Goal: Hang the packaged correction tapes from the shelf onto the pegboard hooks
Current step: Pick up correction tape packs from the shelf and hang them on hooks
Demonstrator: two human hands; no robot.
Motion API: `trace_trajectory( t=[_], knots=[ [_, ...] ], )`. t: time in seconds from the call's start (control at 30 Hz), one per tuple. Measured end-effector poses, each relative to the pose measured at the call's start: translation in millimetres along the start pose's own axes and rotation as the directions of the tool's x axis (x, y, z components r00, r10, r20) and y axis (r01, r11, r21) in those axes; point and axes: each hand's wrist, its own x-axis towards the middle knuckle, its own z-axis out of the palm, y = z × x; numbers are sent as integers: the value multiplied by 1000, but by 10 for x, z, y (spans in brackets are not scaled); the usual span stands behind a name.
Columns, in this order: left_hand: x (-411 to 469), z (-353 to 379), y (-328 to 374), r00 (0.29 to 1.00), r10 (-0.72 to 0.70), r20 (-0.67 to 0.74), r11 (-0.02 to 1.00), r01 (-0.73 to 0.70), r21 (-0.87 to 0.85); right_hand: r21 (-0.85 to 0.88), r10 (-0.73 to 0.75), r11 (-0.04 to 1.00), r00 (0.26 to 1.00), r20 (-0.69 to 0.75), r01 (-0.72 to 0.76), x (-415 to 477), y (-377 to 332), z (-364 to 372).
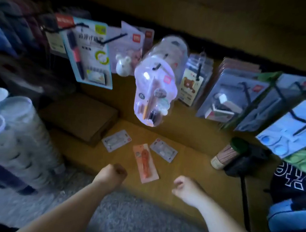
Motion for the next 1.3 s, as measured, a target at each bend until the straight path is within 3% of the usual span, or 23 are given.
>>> trace_trajectory(
  t=[0.27, 0.43, 0.73, 0.87, 1.03, 1.17, 1.3],
  knots=[
    [664, 406, -317, 981, -186, 62, 982, 187, -10, 54, 69, 996, 998, 3, -69, 1084, 42, 266],
    [1075, 204, -590, 976, -217, -36, 970, 219, 107, 6, 45, 999, 997, -62, -45, 1513, 90, 375],
    [1790, 130, -699, 993, 28, -118, 940, 14, 342, -239, -7, 970, 976, -218, -46, 2171, 39, 473],
    [1947, 115, -802, 998, 16, -66, 915, 12, 402, -102, 34, 993, 980, -198, -55, 2267, -33, 430],
    [1742, 298, -737, 996, 44, -74, 880, -3, 474, -90, 99, 988, 957, -274, -128, 2156, 25, 564],
    [1423, 523, -642, 986, 110, -128, 909, -47, 414, 27, 162, 987, 951, -264, -161, 1986, 83, 772],
    [1441, 489, -639, 966, 2, -259, 993, 29, 114, 183, 217, 968, 937, -273, -171, 1890, 168, 819]
  ],
)
